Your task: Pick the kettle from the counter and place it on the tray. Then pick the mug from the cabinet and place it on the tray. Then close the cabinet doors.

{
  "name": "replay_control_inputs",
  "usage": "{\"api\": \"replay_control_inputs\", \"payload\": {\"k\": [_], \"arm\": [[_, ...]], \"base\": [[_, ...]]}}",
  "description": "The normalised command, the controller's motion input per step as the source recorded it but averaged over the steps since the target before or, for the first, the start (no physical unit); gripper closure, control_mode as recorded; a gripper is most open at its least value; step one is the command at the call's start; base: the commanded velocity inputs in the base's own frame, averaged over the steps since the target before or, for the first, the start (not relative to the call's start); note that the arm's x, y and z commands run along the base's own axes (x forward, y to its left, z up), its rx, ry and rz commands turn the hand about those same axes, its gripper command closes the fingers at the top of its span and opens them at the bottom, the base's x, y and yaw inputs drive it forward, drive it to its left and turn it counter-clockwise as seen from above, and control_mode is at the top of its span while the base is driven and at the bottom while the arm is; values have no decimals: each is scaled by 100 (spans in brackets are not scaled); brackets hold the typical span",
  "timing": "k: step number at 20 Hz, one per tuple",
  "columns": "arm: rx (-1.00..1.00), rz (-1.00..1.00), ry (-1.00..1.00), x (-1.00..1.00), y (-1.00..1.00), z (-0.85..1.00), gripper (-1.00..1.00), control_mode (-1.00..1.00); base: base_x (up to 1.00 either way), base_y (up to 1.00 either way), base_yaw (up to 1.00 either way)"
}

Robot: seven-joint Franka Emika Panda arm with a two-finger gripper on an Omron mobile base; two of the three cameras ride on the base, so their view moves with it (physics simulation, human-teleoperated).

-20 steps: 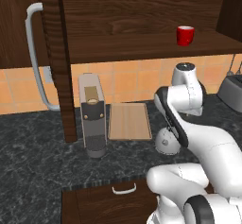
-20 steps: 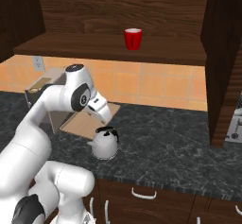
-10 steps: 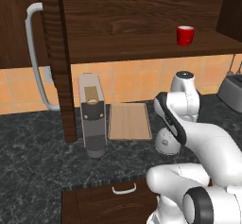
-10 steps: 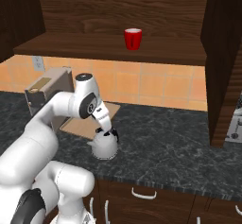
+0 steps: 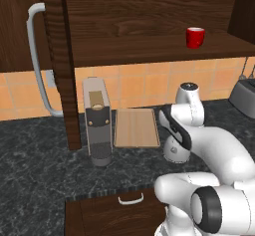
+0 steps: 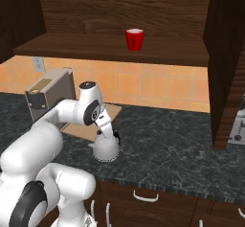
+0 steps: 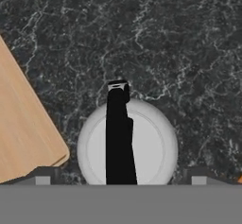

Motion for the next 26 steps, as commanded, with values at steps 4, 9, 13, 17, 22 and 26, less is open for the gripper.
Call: {"api": "replay_control_inputs", "payload": {"k": [4, 9, 13, 17, 22, 26], "arm": [[0, -1, 0, 3, 0, -26, -100, -100], [0, 0, 0, 9, 0, -18, -100, -100], [0, 0, 0, 3, 0, -8, 100, -100], [0, 0, 0, -3, 0, -9, 100, -100], [1, 5, -9, -21, -1, 15, 100, -100], [-2, 27, -32, -36, 9, 42, 100, -100]], "base": [[0, 0, 0], [0, 0, 0], [0, 0, 0], [0, 0, 0], [0, 0, 0], [0, 0, 0]]}}
